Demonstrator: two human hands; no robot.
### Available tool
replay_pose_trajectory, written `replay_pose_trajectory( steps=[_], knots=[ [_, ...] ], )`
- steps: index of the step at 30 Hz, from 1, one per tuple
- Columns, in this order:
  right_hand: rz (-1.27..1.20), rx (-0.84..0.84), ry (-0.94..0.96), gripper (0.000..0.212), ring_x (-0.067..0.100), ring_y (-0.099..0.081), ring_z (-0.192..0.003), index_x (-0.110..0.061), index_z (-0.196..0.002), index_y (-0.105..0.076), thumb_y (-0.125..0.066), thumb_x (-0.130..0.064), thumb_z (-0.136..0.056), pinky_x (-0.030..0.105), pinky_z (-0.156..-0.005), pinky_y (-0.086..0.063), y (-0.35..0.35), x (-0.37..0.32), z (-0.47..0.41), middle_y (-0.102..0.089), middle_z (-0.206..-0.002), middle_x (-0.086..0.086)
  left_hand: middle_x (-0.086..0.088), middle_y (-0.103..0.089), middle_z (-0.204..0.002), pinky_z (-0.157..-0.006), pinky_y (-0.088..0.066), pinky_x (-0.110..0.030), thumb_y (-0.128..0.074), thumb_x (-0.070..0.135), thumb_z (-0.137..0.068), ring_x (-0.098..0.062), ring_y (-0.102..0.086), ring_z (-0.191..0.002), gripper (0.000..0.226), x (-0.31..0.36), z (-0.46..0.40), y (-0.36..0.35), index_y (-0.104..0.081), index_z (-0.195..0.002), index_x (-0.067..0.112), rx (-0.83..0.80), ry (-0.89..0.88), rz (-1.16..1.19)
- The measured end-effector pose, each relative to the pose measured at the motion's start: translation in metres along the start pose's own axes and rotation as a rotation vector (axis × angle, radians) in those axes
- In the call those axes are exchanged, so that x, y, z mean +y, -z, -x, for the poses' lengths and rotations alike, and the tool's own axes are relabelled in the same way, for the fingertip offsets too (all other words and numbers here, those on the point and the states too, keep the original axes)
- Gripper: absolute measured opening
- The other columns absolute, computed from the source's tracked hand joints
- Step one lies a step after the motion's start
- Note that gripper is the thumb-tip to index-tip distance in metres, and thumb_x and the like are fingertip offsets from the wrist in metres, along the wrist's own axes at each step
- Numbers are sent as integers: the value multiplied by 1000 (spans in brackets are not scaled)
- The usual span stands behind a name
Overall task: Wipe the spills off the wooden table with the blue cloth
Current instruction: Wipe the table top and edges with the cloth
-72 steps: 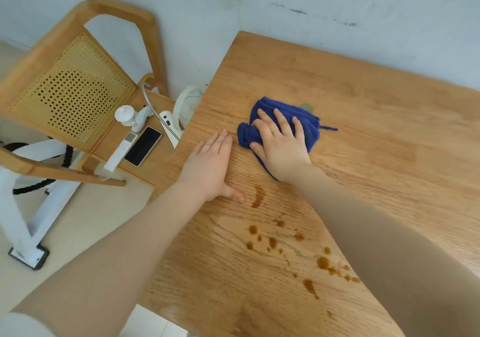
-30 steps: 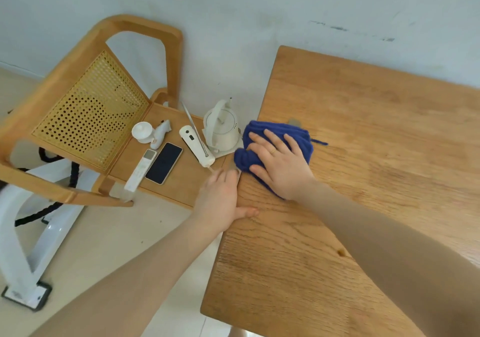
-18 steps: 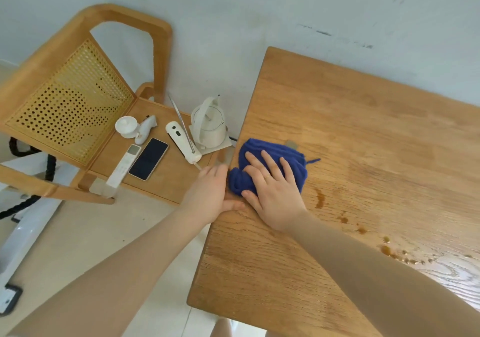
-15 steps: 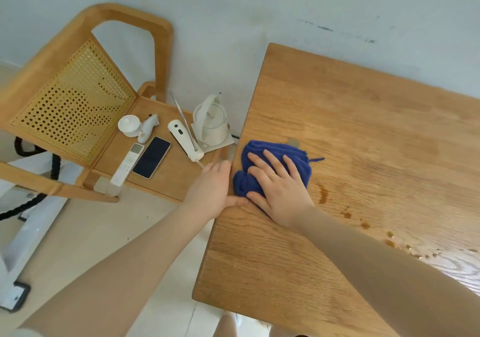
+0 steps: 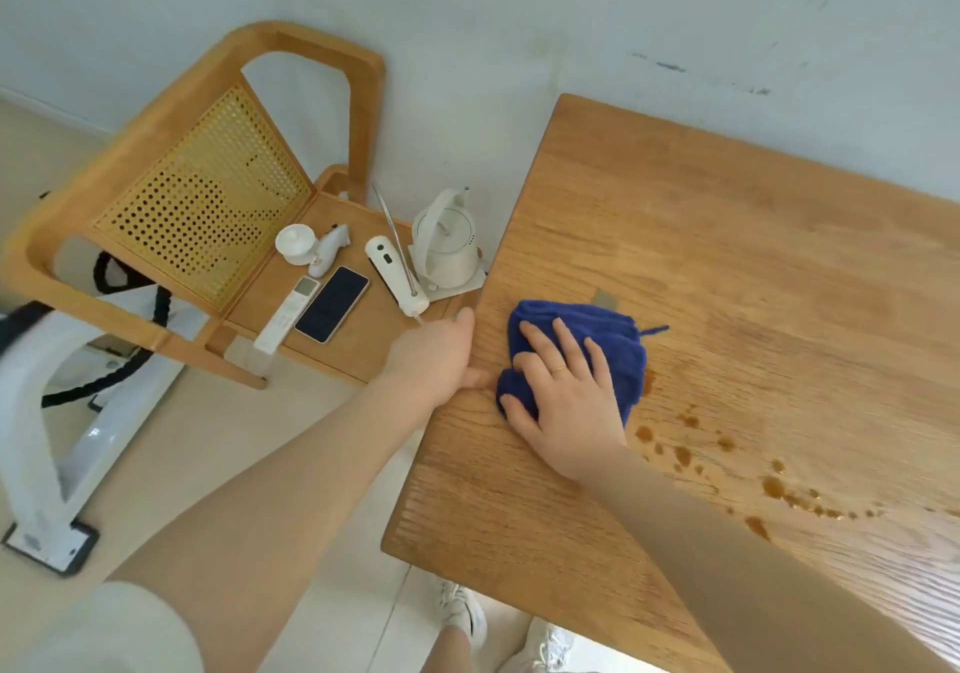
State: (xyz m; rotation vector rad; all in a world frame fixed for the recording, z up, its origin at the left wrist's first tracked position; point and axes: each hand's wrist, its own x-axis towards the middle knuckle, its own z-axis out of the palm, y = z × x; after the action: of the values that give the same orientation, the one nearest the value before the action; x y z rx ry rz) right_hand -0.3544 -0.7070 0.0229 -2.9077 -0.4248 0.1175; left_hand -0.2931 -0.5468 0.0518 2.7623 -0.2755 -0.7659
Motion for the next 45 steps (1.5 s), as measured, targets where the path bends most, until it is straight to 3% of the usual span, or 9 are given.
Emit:
replay_pose_trajectory(
  steps=[3,7,12,16,26,30,34,40,45],
  knots=[
    [0,-5,19,59,26,-19,-143,-20,-122,-51,-29,-54,-79,46,-113,-16,4,18,-18,-30,-152,2,-10,-50,-132,-87,-49,-44,-65,56,-75,-28,-54,-112,83,1,2,-5,-27,-138,16,33,31,6],
    [-6,-58,-66,61,16,-1,-145,-23,-148,-15,-26,-48,-93,38,-117,0,8,38,-47,-12,-157,-6,-4,-3,-159,-116,-20,-40,-66,49,-78,-24,-10,-145,104,5,8,-9,2,-150,18,129,28,9],
    [-34,-81,18,70,16,-1,-145,-24,-147,-19,-6,-57,-87,39,-115,5,11,34,-12,-11,-156,-9,-3,10,-158,-117,-6,-33,-66,49,-78,-20,7,-146,105,19,16,-6,2,-149,12,102,-90,6],
    [20,-61,90,65,22,-20,-143,-21,-142,-35,-20,-55,-90,42,-115,-6,7,40,24,-27,-153,-5,-6,19,-156,-118,-1,-33,-70,55,-70,-19,14,-144,122,32,8,-4,13,-147,11,-91,-198,-16],
    [-3,-12,-231,55,18,-4,-145,-26,-147,-21,-24,-47,-96,42,-115,1,17,81,-50,-14,-157,-7,-19,14,-155,-118,-5,-39,-72,59,-63,-31,5,-145,129,79,-2,-14,10,-147,5,-82,-157,-401],
    [-26,-11,-135,62,19,-4,-145,-27,-147,-21,-8,-46,-89,40,-114,5,16,61,4,-13,-156,-9,-19,16,-155,-118,-2,-39,-73,57,-65,-32,6,-145,128,79,-1,-15,10,-147,6,-102,-135,-392],
    [-11,-85,-36,63,18,-8,-145,-30,-146,-24,-12,-52,-88,39,-114,3,22,76,14,-16,-155,-10,-16,18,-155,-117,-1,-39,-70,60,-66,-30,9,-145,125,73,-2,-13,11,-147,10,-89,-164,-357],
    [-36,-21,-364,54,19,-2,-145,-32,-146,-21,-27,-50,-96,42,-115,1,28,127,-49,-12,-157,-10,-15,21,-154,-117,0,-38,-69,60,-66,-28,10,-145,126,75,-2,-16,14,-147,12,-86,-151,-361],
    [8,-9,-308,72,24,-2,-145,-27,-146,-22,-13,-63,-85,47,-114,2,21,83,10,-12,-156,-10,-12,21,-155,-117,-1,-37,-73,57,-64,-26,11,-145,127,76,2,-14,13,-148,14,-117,-126,-308]
  ],
)
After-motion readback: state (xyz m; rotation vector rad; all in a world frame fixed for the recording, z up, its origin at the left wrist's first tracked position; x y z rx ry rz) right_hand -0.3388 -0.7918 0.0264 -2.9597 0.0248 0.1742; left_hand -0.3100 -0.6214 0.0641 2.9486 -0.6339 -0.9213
